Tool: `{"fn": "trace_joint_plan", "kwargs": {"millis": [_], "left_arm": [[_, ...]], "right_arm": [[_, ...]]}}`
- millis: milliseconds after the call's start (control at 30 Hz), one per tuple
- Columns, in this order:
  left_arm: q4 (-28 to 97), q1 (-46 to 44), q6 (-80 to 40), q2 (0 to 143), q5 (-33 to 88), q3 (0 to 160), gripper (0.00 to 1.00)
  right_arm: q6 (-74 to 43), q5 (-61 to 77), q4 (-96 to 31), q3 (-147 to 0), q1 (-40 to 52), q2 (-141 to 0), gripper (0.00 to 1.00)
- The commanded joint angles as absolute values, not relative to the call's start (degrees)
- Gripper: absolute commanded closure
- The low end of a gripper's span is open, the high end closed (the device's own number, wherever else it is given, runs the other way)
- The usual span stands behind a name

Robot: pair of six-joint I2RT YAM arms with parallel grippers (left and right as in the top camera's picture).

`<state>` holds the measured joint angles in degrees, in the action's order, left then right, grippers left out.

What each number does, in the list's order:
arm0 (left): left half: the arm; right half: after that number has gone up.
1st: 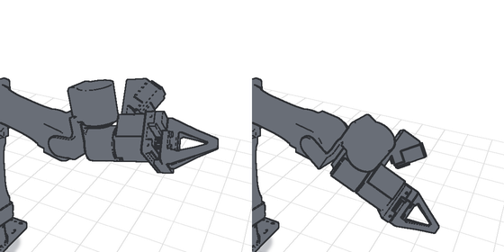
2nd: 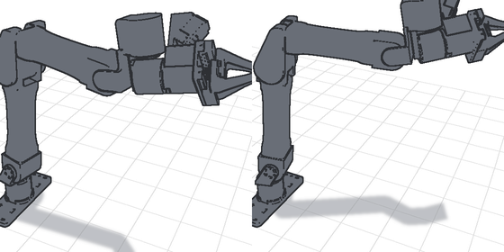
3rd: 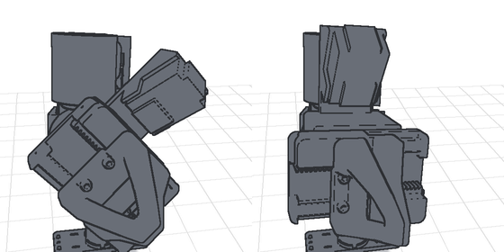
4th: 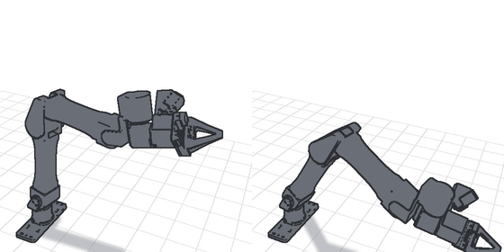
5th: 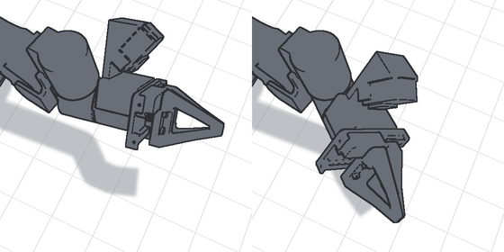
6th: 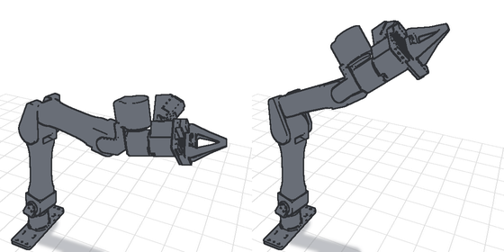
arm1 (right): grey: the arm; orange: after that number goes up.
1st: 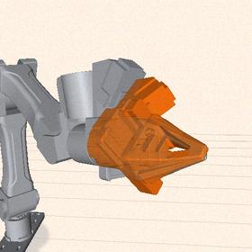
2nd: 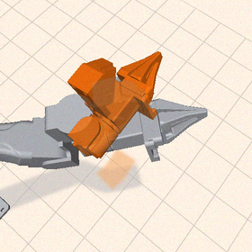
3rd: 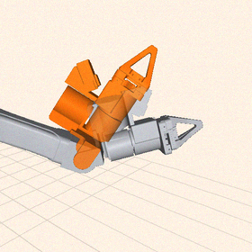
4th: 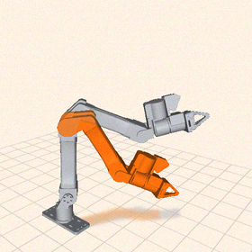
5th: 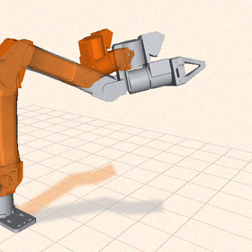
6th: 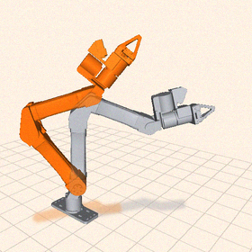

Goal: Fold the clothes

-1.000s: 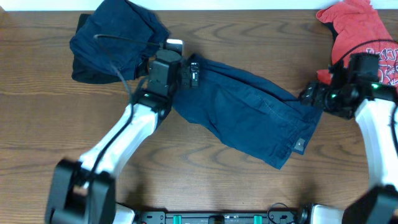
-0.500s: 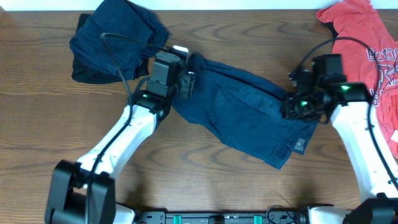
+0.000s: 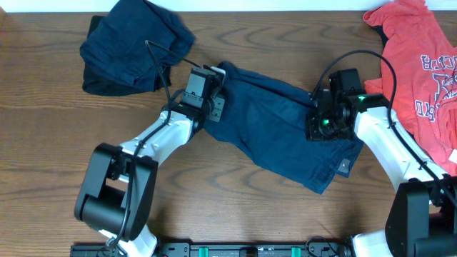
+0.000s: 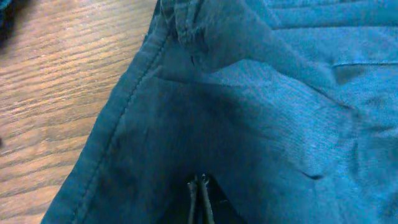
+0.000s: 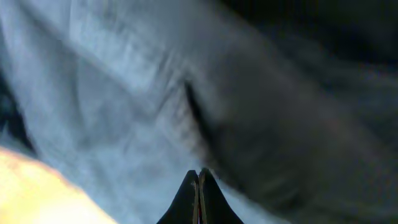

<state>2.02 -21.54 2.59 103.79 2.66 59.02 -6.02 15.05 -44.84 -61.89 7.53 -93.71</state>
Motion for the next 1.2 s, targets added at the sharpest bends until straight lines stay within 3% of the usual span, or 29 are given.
{"fn": "trace_joint_plan", "kwargs": {"millis": [0, 433, 733, 1033, 1100, 1167], "left_arm": [[0.99, -21.63, 2.74, 105.54, 2.83, 59.92, 0.94], [-0.05, -21.63, 2.74, 108.36, 2.81, 59.92, 0.94], [0.19, -21.63, 2.72, 108.36, 2.81, 59.92, 0.94], [0.47, -21.63, -0.21, 106.32, 2.83, 59.94, 0.94], [1.96, -21.63, -0.91, 104.2, 3.29, 59.99, 0.94], [4.4, -21.63, -0.91, 101.65, 3.44, 60.45, 0.93]], "right_arm": [[-7.22, 10.09, -40.77, -61.84, 5.74, -95.15, 0.99], [-8.73, 10.22, -22.63, -61.89, 3.4, -108.22, 0.99], [-7.05, 14.22, -28.18, -68.93, 3.29, -101.65, 0.99], [-6.57, 22.26, -24.43, -71.46, 7.27, -100.18, 0.94], [-6.59, 22.33, -25.02, -71.46, 7.7, -99.98, 0.84], [-6.85, 22.33, -27.2, -71.5, 7.66, -99.53, 0.64]]}}
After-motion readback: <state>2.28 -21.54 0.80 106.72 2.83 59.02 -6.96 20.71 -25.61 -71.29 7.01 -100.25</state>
